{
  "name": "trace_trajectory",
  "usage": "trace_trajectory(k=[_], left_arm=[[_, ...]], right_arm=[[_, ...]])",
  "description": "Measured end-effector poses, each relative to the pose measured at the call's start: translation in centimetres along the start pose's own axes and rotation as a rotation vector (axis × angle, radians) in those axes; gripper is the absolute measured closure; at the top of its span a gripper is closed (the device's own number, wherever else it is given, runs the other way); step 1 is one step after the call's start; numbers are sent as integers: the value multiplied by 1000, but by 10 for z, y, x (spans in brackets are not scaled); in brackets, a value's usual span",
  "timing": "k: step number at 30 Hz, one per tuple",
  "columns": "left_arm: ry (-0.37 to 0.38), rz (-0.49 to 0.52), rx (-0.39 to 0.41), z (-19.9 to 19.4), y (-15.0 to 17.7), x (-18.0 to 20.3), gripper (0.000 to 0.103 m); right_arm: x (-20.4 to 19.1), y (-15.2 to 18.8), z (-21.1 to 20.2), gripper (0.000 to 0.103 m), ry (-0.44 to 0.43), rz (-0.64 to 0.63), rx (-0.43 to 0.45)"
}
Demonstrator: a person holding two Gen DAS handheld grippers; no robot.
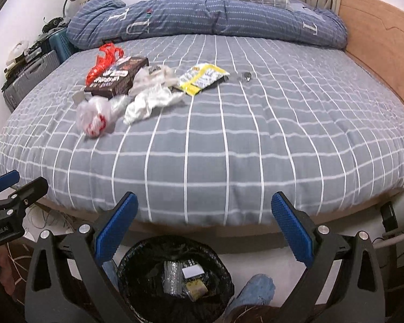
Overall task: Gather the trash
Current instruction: 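Move both tools back over the bed toward the remaining trash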
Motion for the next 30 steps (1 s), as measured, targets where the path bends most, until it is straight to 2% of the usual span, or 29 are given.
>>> trace_trajectory(k=[8, 15, 22, 25, 30], left_arm=[[1, -8, 13, 7, -28, 2, 6], [6, -9, 8, 29, -54, 8, 6], [19, 14, 15, 56, -79, 23, 6], [32, 14, 9, 67, -89, 29, 6], [39, 17, 7, 82, -101, 38, 6]], right_arm=[[-2, -33, 12, 8, -1, -16, 14], [8, -62, 34, 8, 2, -1, 8], [26, -98, 72, 8, 10, -30, 15], [35, -112, 92, 12, 8, -41, 3], [43, -141, 120, 12, -25, -59, 7]])
Point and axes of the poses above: each gripper's, at about its wrist camera, not at the fingertips, and z roughly the way its jaws point, x to its right, y to its underside, the point moved 4 cm from there along z, roughly the way its jaws point, and after that the axes turned 13 degrees about -y, right-handed, at the moved point
